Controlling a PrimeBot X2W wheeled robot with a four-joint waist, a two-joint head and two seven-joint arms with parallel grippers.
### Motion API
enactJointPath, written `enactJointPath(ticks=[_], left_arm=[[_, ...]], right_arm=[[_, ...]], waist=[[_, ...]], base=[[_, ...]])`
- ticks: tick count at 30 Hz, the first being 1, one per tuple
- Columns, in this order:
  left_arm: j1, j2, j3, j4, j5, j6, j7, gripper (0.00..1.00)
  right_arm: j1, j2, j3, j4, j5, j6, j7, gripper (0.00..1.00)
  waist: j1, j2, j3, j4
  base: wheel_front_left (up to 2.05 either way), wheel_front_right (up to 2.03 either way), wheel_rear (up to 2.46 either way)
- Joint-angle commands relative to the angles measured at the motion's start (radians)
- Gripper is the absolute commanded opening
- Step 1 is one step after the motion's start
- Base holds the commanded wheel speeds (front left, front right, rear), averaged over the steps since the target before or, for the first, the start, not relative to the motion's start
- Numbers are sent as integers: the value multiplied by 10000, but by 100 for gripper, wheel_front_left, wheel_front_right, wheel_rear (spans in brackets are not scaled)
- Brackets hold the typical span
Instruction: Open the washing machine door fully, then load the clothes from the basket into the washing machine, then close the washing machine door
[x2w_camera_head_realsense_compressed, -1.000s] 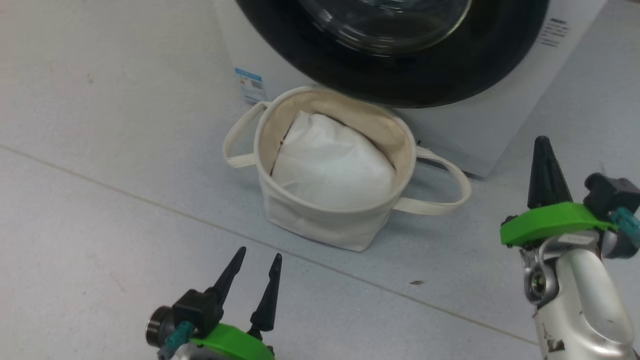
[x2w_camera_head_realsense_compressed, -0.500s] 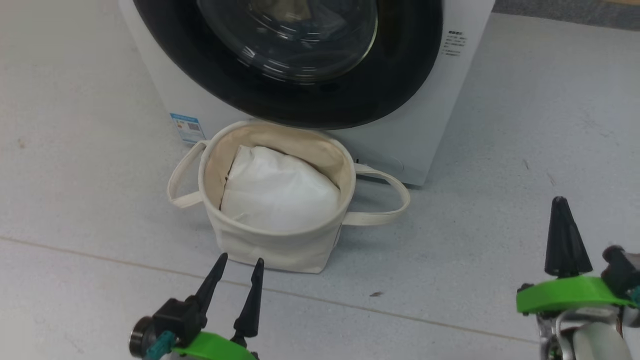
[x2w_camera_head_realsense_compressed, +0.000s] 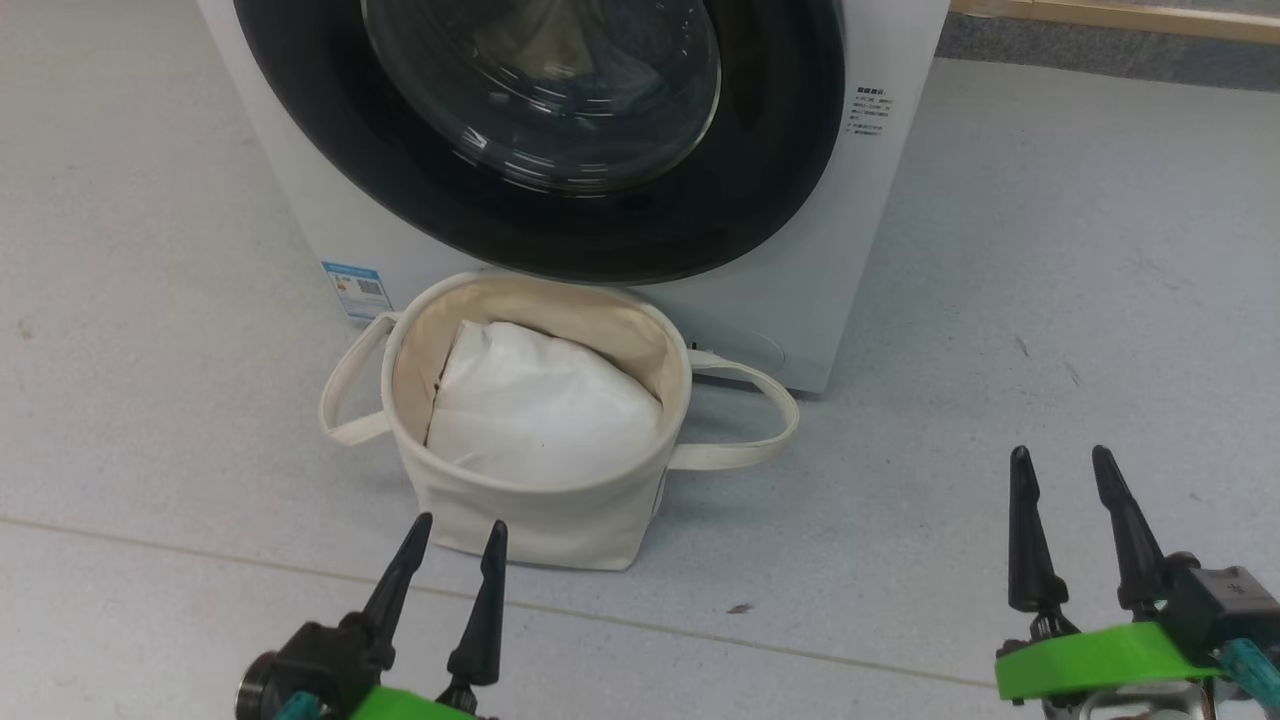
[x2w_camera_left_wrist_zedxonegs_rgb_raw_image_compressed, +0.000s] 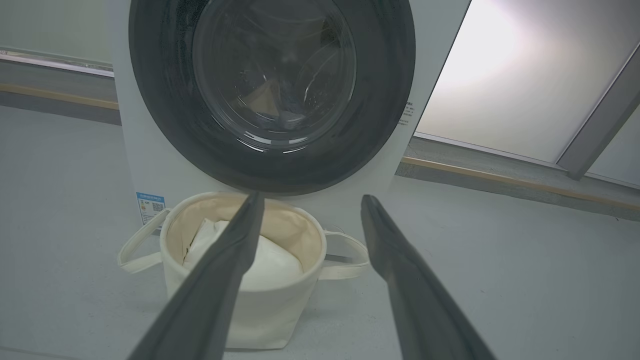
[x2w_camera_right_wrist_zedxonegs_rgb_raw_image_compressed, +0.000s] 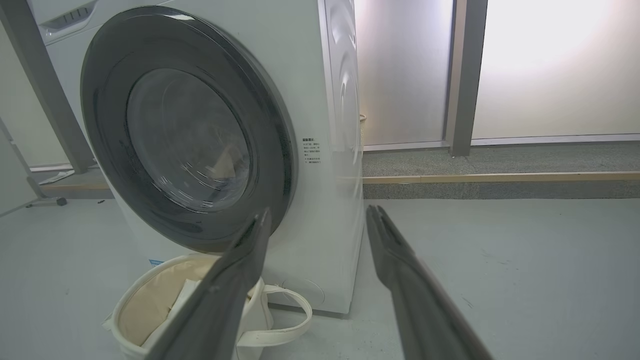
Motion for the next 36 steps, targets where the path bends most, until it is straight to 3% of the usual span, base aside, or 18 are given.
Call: enactJointPath(ticks=[1, 7, 13, 36], left_arm=[[-255, 89, 392, -313, 82, -39, -59, 100], [-73, 89, 438, -367, -236, -45, -59, 100], [45, 89, 327, -583, 231, -44, -59, 100], [160, 89, 451, -563, 213, -123, -59, 100]], right_arm=[[-113, -78, 291, -363, -9, -2, -49, 100], [141, -78, 828, 202, 653, -2, -49, 100], [68, -78, 722, 469, 886, -2, -49, 100], [13, -78, 461, 327, 1001, -2, -49, 100]], waist=[[1, -1, -41, -9], [1, -1, -265, 20], [1, -1, -341, 52], [1, -1, -377, 46]], base=[[0, 0, 0], [0, 0, 0], [0, 0, 0], [0, 0, 0]])
